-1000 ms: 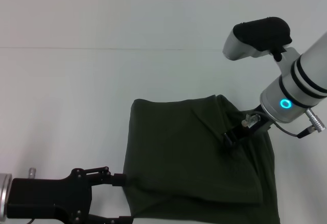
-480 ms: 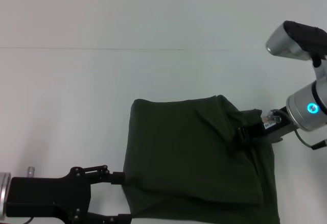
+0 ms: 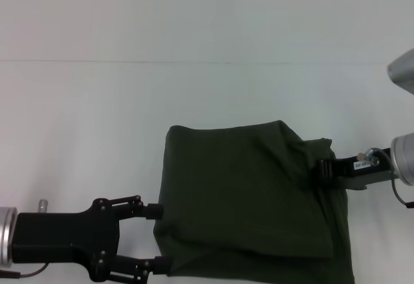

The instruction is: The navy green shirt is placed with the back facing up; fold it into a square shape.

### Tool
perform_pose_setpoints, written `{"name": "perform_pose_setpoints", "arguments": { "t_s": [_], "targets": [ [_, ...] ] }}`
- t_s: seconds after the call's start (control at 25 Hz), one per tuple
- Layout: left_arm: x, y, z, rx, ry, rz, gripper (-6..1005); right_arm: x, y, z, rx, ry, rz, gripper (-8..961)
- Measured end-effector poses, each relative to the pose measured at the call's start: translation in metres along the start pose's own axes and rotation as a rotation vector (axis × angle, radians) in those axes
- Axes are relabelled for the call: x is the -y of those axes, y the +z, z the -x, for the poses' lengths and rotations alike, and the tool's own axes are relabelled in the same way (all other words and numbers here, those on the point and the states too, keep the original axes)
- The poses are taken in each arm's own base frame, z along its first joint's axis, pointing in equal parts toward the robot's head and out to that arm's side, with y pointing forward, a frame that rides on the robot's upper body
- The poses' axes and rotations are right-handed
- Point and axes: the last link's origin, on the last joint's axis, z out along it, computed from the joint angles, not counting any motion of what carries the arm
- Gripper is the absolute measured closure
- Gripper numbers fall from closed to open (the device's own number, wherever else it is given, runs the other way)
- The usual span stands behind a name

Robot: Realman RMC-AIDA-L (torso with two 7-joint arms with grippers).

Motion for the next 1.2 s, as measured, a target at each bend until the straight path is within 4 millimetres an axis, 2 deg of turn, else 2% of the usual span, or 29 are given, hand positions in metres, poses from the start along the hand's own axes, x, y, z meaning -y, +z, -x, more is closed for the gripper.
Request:
{"name": "perform_pose_setpoints", "arguments": {
  "t_s": [0.68,1.2],
  "targets": [
    [0.005,0.008,-0.010,-0.055,0.011,0.002,105,0.050,0.002,-0.026,0.175,0.199,0.183,927],
    [0.007,0.011,-0.010,-0.069,0.007,-0.006,110,0.064,0.003,-0.046,0.206,0.239,0.235,925]
  ]
}}
